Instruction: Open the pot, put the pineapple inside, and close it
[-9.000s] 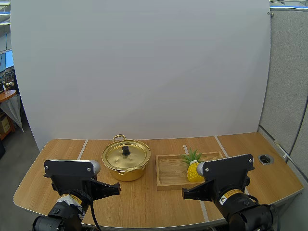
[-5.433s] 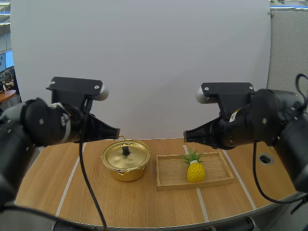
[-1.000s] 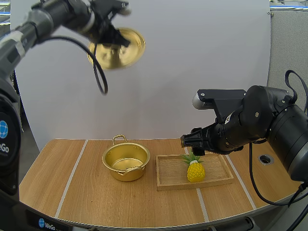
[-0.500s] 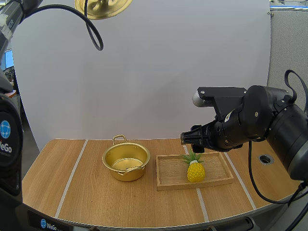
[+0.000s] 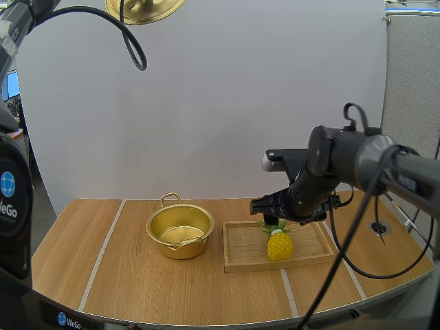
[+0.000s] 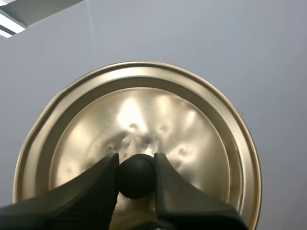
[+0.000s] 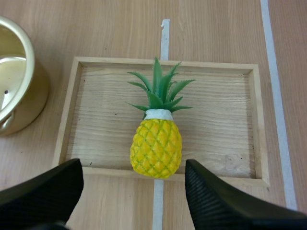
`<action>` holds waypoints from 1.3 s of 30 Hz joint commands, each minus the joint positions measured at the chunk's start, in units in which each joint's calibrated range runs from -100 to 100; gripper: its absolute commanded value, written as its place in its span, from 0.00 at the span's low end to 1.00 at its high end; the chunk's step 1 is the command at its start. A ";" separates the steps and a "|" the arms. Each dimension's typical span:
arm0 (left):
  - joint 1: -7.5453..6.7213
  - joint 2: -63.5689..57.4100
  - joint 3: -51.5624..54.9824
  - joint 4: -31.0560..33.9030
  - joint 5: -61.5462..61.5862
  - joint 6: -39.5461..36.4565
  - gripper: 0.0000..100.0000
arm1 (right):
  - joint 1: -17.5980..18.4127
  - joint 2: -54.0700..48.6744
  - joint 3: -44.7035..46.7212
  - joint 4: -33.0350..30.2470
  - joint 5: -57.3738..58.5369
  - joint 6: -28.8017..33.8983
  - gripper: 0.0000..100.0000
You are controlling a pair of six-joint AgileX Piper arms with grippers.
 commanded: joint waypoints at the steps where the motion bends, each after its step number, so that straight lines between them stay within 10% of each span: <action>1: 0.14 -0.01 -0.42 -0.23 -1.97 -0.68 0.00 | -0.27 1.85 -0.63 0.20 -2.46 0.21 1.00; 39: 0.14 -0.01 -0.42 -0.23 -1.97 -0.68 0.00 | -0.27 22.26 -0.63 -0.90 -14.61 0.31 1.00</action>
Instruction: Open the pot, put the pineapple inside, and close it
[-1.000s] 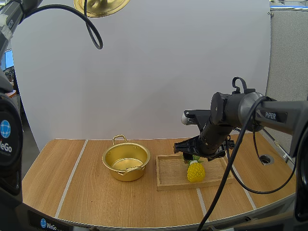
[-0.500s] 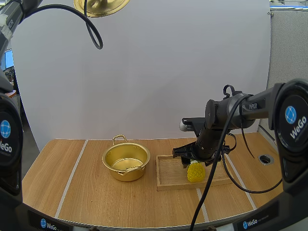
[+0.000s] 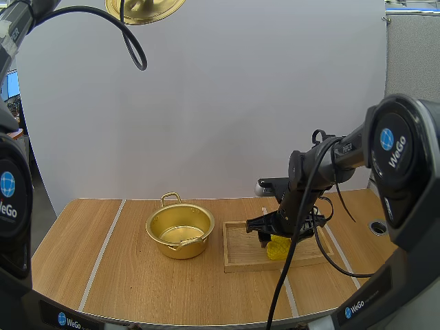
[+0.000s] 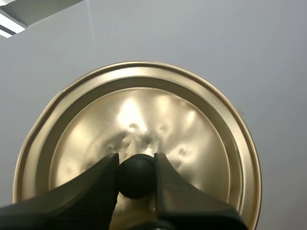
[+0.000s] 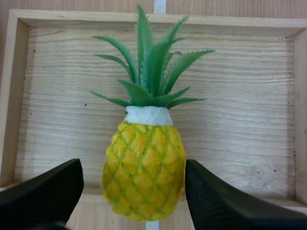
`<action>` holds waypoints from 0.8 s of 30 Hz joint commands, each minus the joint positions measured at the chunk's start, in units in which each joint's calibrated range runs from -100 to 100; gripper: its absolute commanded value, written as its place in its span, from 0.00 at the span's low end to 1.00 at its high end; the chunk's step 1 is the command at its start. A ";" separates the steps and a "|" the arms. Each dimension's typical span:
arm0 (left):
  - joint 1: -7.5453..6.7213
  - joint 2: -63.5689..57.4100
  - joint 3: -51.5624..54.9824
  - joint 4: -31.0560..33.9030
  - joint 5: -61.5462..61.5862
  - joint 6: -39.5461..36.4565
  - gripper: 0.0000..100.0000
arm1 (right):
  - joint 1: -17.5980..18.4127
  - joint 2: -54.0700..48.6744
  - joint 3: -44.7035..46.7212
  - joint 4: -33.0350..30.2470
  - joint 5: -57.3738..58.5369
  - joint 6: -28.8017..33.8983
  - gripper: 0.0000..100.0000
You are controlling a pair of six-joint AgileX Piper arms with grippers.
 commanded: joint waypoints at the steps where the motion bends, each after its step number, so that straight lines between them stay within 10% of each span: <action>1: 0.14 -0.01 -0.42 -0.23 -1.97 -0.68 0.00 | -0.27 1.62 -0.48 -0.58 -1.64 0.19 1.00; 17: 0.14 -0.01 -0.42 -0.23 -1.97 -0.68 0.00 | -0.27 6.68 -0.48 -3.40 -6.29 1.51 1.00; 23: 0.14 -0.01 -0.42 -0.23 -1.97 -0.68 0.00 | -0.27 5.75 -0.48 -3.49 -5.51 1.49 0.01; 24: 0.14 -0.01 -0.42 -0.23 -1.97 -0.68 0.00 | -0.27 5.13 -0.62 -3.49 -5.51 1.49 0.00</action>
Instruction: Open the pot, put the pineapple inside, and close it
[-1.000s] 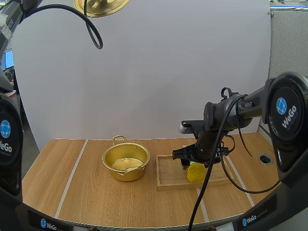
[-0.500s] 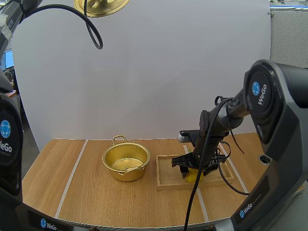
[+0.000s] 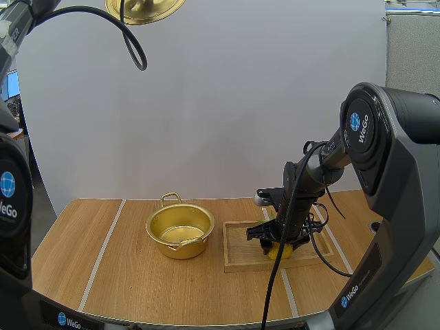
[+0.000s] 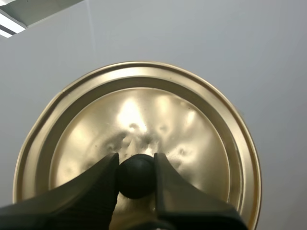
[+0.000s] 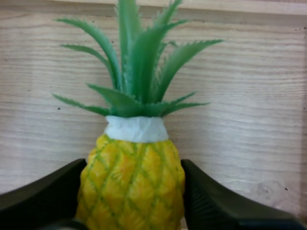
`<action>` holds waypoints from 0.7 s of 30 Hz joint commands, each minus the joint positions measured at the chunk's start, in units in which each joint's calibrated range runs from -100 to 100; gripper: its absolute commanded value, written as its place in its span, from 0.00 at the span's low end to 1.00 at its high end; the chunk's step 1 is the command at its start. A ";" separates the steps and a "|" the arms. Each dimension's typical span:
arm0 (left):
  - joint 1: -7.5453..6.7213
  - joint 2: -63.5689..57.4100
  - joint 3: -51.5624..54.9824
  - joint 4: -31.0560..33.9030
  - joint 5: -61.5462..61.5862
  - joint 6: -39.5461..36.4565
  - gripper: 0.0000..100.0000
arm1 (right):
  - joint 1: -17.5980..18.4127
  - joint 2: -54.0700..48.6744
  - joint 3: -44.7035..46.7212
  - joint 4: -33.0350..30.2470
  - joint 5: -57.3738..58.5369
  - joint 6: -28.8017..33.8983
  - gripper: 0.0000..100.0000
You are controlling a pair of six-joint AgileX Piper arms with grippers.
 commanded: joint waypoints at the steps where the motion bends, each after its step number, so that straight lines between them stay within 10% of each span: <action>1: 0.14 -0.01 -0.42 -0.23 -1.97 -0.68 0.00 | -0.27 -2.37 -0.35 -0.39 0.53 0.32 0.00; 21: 0.14 -0.01 -0.42 -0.23 -1.97 -0.68 0.00 | 3.61 -27.46 -17.62 -0.39 17.95 -2.73 0.00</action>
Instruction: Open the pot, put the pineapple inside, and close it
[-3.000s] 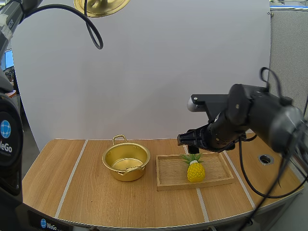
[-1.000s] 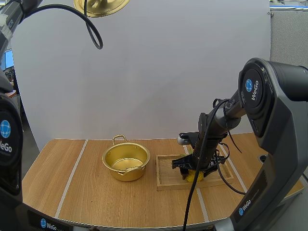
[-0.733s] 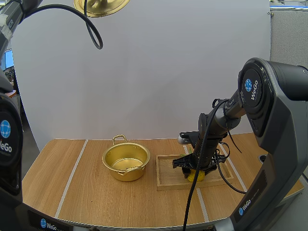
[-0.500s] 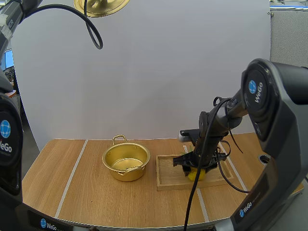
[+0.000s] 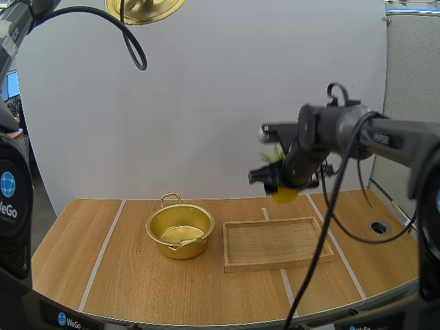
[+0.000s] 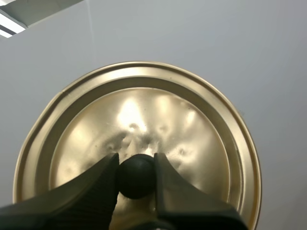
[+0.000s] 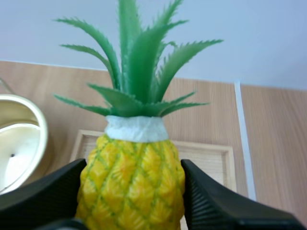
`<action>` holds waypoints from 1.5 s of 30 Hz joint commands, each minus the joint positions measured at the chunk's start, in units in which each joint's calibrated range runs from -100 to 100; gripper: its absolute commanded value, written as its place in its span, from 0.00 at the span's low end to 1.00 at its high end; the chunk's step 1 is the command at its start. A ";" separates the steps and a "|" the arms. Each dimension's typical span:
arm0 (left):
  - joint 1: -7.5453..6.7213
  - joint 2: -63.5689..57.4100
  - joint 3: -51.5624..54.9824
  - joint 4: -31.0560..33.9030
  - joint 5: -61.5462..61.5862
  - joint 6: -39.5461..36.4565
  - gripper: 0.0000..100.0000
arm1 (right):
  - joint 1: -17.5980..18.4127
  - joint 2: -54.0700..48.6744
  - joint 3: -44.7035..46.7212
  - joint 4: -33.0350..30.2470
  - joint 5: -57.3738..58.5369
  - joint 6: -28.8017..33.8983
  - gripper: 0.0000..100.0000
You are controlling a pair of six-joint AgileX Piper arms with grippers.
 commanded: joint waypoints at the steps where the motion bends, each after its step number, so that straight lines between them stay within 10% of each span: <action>1: 0.14 -0.01 -0.42 -0.23 -1.97 -0.68 0.00 | 3.12 -2.35 -4.25 -0.12 3.85 -1.34 0.00; 19: 0.14 -0.01 -0.42 -0.23 -1.97 -0.68 0.00 | 17.93 7.81 -6.07 -0.12 -2.98 -1.34 0.00; 45: 0.14 -0.01 -0.42 -0.23 -1.97 -0.68 0.00 | 19.20 36.20 -14.40 1.20 -5.47 -1.34 0.00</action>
